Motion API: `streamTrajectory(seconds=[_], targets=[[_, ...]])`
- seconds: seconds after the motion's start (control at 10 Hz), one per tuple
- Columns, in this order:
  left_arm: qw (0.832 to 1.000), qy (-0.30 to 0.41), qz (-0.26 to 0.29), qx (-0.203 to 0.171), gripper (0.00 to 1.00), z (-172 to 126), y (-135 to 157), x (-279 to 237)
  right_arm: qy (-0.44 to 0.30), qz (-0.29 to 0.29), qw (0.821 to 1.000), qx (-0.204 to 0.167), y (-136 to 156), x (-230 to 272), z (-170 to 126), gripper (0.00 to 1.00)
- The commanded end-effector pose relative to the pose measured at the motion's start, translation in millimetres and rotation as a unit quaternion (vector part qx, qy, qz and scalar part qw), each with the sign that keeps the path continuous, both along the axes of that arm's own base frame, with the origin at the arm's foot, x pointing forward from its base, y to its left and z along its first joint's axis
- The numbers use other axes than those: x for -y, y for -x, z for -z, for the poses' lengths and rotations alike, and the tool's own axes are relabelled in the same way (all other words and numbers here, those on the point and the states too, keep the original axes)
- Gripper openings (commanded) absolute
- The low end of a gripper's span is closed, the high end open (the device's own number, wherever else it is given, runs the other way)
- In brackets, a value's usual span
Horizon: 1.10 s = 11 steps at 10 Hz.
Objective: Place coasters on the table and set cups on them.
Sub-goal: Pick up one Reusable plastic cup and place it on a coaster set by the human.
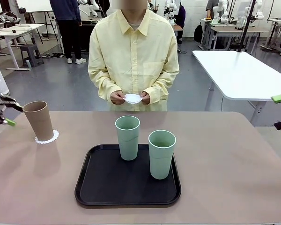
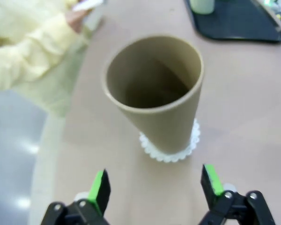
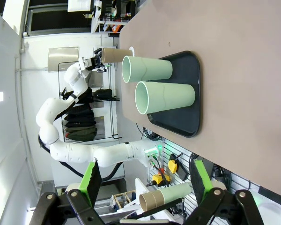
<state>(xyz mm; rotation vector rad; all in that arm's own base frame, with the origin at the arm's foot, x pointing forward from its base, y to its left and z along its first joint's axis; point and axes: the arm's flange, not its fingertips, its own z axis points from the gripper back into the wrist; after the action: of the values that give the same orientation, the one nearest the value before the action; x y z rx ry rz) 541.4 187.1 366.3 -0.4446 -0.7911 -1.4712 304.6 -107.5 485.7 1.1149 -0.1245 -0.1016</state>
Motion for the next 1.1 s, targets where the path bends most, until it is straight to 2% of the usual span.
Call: streamTrajectory(seconds=[0.0,0.2,0.3,0.4,0.6,0.7,0.9,1.0], targets=[[0.993,-0.097,-0.061,0.016,1.00,-42,32,18,-0.016,0.000,1.000,0.014,-3,-2,-1,1.00],[0.983,-0.144,-0.105,0.036,1.00,-82,53,44,-0.016,0.000,1.000,0.014,-3,-2,-1,1.00],[0.974,-0.152,-0.158,0.049,1.00,-99,60,60,-0.016,0.000,1.000,0.014,-3,-2,-1,1.00],[0.969,-0.159,-0.183,0.046,1.00,-110,66,74,-0.016,0.000,1.000,0.014,-3,-2,-1,1.00],[0.949,-0.217,-0.228,0.023,1.00,-129,86,104,-0.016,0.000,1.000,0.014,-3,-2,-1,1.00],[0.942,-0.240,-0.234,-0.002,1.00,-138,96,118,-0.016,0.000,1.000,0.014,-3,-2,-1,1.00],[0.938,-0.254,-0.221,-0.078,1.00,-156,117,147,-0.016,0.000,1.000,0.014,-3,-2,-1,1.00],[0.936,-0.263,-0.213,-0.092,1.00,-158,126,155,-0.016,0.000,1.000,0.014,-3,-2,-1,1.00]])
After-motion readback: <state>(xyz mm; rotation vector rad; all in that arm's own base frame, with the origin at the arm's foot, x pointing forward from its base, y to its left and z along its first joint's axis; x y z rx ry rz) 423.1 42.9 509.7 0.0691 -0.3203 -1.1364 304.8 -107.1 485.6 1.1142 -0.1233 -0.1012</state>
